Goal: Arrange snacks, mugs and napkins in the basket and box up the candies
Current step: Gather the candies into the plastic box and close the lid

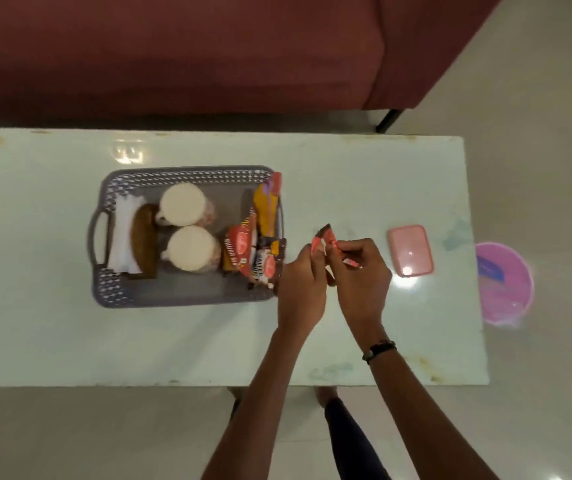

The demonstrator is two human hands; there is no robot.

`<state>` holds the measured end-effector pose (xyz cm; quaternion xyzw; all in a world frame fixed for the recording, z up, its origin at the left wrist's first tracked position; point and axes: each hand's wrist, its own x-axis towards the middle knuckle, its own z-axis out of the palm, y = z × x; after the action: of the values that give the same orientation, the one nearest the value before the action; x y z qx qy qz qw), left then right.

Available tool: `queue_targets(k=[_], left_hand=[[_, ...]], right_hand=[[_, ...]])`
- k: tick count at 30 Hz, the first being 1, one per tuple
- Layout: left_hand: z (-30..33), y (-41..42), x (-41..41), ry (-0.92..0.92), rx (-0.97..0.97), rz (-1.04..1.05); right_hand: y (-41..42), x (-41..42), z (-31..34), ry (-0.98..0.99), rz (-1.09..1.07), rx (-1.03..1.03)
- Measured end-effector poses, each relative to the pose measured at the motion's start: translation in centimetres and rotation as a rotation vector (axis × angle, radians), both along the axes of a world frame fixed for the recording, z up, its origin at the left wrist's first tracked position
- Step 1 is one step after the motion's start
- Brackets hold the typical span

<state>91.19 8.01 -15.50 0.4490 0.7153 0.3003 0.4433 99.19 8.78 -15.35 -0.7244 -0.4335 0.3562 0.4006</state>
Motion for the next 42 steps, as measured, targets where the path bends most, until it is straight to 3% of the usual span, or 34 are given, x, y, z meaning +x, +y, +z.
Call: queue_targets(k=[9,15,20,25,32,35,40,42], left_hand=[[-3.1,2.8,7.3,0.114,-0.186,0.072],[-3.6,1.4,6.5,0.212,-0.128,0.115],[-4.0,1.2,6.2,0.298,-0.101,0.125],[-4.7,1.9,6.3,0.213,-0.196,0.119],[-5.2,2.5,6.2,0.130,-0.296,0.131],[-5.1,2.6,6.2,0.118,-0.281,0.132],[-5.2,2.6,6.4,0.149,-0.223,0.088],[-5.2,2.5,6.3,0.138,-0.212,0.089]], right_hand=[[-0.1,8.4,-3.2,-0.048,-0.066,-0.043],[1.4,8.4,-4.3,-0.015,0.101,-0.131],[1.7,11.2,-6.3,-0.188,0.070,-0.181],[3.1,15.0,-8.6,-0.480,0.119,-0.352],[4.9,15.9,-9.5,-0.458,0.121,-0.520],[4.9,15.4,-8.8,-0.324,0.176,-0.490],[4.2,10.9,-6.5,-0.398,0.338,-0.195],[3.8,8.7,-6.4,-0.455,0.417,-0.225]])
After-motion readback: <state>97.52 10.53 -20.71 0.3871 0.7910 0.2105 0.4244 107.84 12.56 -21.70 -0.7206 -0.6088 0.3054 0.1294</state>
